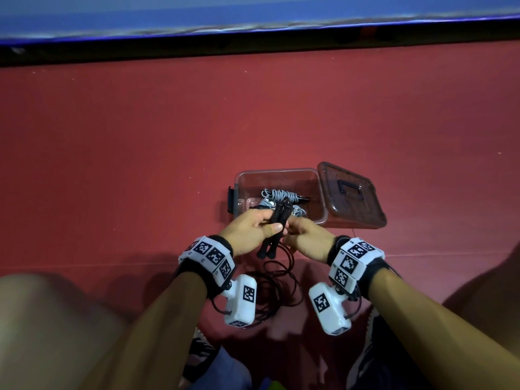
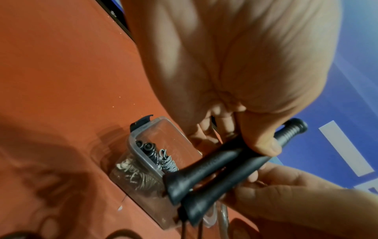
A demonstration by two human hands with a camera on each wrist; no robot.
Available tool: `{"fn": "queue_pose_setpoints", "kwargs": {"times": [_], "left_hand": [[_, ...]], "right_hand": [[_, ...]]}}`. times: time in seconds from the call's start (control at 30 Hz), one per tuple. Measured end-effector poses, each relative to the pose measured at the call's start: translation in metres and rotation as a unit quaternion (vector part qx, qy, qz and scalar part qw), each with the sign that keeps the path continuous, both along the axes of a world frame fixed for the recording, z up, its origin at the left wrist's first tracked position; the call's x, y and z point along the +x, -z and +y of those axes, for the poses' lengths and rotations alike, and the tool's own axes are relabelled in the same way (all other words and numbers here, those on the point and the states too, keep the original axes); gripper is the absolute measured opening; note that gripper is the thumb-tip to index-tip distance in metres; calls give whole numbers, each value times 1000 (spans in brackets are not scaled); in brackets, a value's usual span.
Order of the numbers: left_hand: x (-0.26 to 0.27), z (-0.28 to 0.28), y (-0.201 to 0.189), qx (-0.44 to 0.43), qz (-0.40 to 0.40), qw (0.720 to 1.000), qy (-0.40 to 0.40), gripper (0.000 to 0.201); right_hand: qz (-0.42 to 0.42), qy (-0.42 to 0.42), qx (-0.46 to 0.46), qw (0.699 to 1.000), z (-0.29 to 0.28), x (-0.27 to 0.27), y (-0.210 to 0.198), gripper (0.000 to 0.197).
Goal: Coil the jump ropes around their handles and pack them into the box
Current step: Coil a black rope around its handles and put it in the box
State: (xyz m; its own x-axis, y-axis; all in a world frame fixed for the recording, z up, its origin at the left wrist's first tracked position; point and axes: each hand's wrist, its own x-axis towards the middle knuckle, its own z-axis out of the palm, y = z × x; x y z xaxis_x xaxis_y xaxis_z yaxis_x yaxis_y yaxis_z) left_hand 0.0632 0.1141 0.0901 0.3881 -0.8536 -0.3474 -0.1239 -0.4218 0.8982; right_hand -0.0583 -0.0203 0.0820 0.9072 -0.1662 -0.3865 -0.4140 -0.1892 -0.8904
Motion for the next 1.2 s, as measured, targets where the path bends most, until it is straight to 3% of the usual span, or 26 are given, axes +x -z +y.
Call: {"fn": "queue_pose_setpoints", "kwargs": {"times": [0.13,0.23,0.43,0.57,0.67,0.77,0.87,1.0,1.13,1.2], "left_hand": [[-1,0,0,-8,7,1000,1,18],[-2,0,0,-18,11,1000,-5,18],[0,-1,-3,-36,-18,999,-7,20],[1,-1,-3,-19,-30,999,-18,19],[2,1,-1,10,-68,997,-23,16],[6,4,2,43,-119,991,-37,15],[7,3,2,70,-181,980,-40,17],[8,1,2,92,-239,966,-41,14],[4,4,3,146,-270,952,4,15],[2,4,5,160,-278,947,26,15]], "right_hand": [[44,-6,7,999,-2,-1,0,30],[62,0,24,998,-2,-1,-1,14],[79,9,51,995,2,0,-3,31],[72,9,44,996,4,1,-3,12],[78,-3,-11,997,2,1,0,12],[114,-38,-148,982,-8,1,4,20],[91,-10,-124,988,-11,2,-4,15],[80,3,-24,996,-1,1,-19,9],[44,2,-85,995,-3,6,-21,11],[22,31,-70,997,-7,6,-22,18]]}}
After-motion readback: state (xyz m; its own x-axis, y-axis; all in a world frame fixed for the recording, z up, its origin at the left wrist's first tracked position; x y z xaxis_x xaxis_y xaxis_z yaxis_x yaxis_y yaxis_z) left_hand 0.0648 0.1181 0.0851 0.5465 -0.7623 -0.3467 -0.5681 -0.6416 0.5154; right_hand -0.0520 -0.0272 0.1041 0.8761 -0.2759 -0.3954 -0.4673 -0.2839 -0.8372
